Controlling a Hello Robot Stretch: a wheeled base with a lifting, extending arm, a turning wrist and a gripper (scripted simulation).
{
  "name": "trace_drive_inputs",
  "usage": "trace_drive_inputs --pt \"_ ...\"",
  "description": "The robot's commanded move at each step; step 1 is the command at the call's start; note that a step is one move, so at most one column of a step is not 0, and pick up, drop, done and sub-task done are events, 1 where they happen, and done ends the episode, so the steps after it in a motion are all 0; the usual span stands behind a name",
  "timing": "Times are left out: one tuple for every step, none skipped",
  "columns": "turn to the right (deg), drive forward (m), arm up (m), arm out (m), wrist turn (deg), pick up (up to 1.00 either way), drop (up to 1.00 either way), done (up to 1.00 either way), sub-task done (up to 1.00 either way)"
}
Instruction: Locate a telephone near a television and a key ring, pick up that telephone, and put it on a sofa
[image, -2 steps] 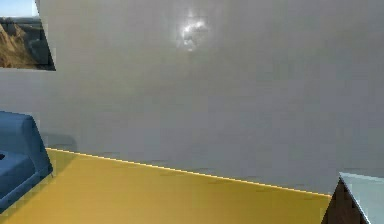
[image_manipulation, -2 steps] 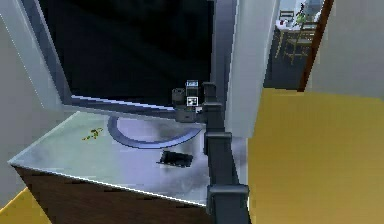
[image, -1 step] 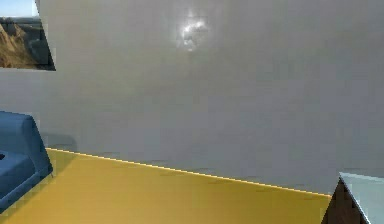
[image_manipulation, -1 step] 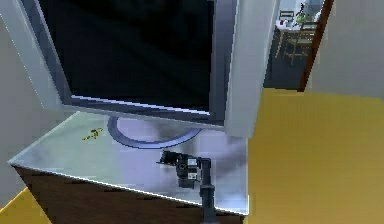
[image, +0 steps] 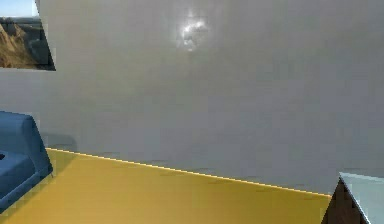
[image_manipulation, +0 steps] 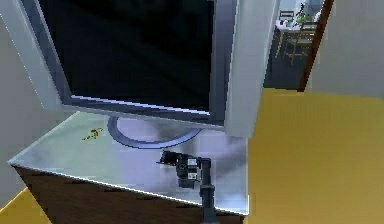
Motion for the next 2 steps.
trace_drive_inputs --pt "0.0 0.0 0.1 0.0 0.0 0.0 0.0 0.0 0.0" --pt "0.0 0.0 0.3 0.0 0.0 0.0 0.0 0.0 0.0"
